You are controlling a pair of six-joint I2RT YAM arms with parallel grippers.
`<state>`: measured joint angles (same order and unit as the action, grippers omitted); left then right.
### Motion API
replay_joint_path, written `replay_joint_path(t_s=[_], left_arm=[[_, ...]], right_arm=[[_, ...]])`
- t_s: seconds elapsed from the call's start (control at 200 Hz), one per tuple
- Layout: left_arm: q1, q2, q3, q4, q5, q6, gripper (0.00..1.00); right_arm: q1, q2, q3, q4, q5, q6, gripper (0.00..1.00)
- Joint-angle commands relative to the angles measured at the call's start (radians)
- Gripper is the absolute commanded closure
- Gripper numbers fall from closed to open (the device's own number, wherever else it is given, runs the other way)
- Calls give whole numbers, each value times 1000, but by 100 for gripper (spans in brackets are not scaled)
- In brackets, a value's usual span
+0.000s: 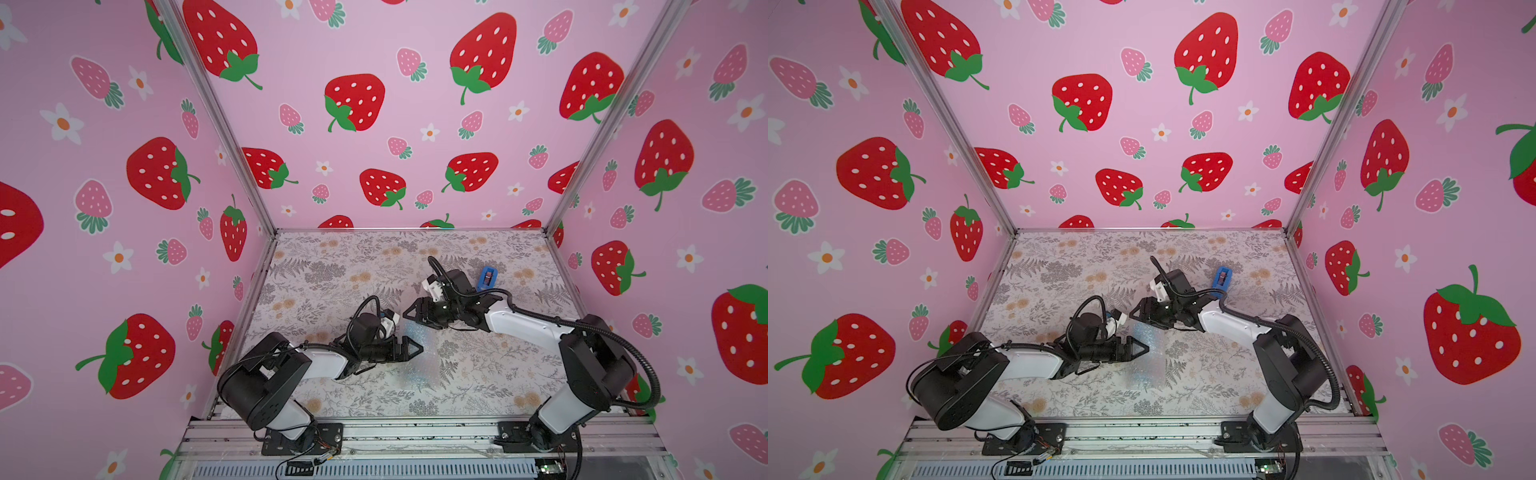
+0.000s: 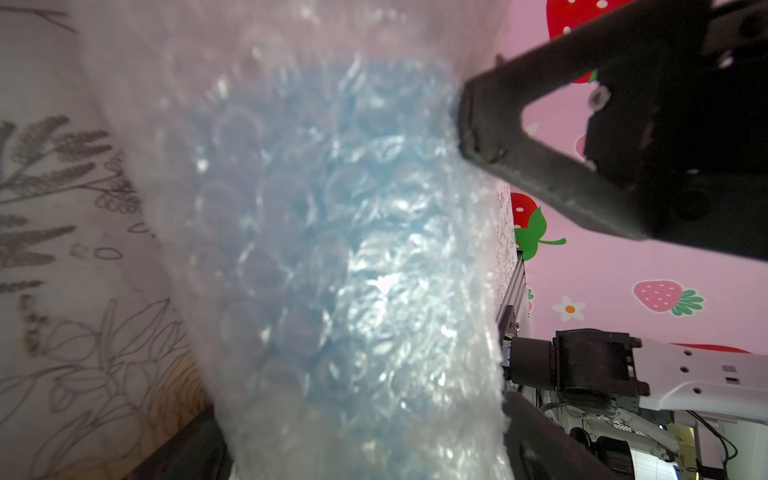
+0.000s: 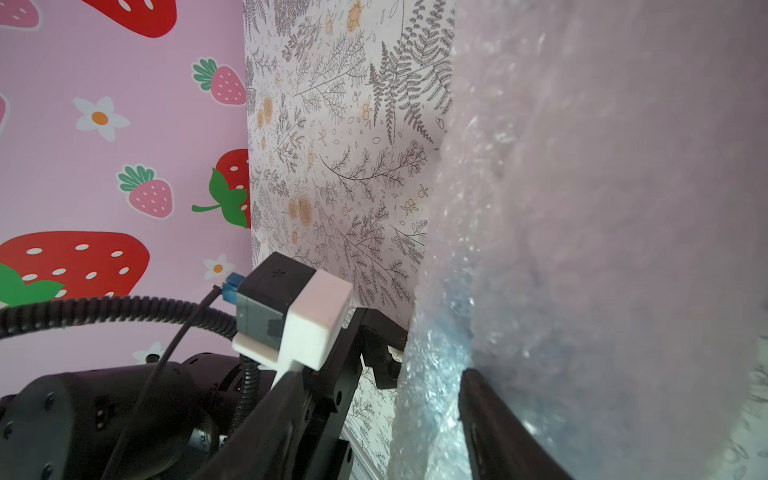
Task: Wrap wine glasses in bubble wrap
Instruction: Wrap the wine glass in bubble wrap, then tear off the tape using the Tape Cutter.
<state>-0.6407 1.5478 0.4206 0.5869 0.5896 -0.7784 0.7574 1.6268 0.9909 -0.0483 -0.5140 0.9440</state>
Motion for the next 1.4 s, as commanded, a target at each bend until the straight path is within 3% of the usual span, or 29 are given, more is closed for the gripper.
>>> replay_joint_path(t_s=[0.0, 0.21, 0.36, 0.57, 0.72, 0.94, 1.151, 1.396], left_arm=[[-13, 59, -25, 7, 11, -11, 2], [-24, 133, -41, 110, 7, -38, 16], [-27, 194, -49, 230, 52, -67, 43], [-34, 308, -66, 421, 80, -116, 50], [-33, 340, -58, 441, 88, -123, 65], [-31, 316, -61, 392, 55, -106, 76], [-32, 270, -40, 271, 30, -62, 78], [-33, 239, 12, 154, 38, 2, 84]], right_arm=[[-7, -14, -37, -70, 42, -1, 38], [-13, -29, -49, -71, 42, 1, 38], [-16, -39, -57, -71, 44, 1, 38], [-21, -46, -63, -73, 46, -1, 38], [-25, -57, -70, -72, 46, -1, 38], [-53, -85, -59, -68, 18, -22, 38], [-184, -206, -51, -121, -18, -111, 37], [-476, -329, -88, -214, -31, -253, 41]])
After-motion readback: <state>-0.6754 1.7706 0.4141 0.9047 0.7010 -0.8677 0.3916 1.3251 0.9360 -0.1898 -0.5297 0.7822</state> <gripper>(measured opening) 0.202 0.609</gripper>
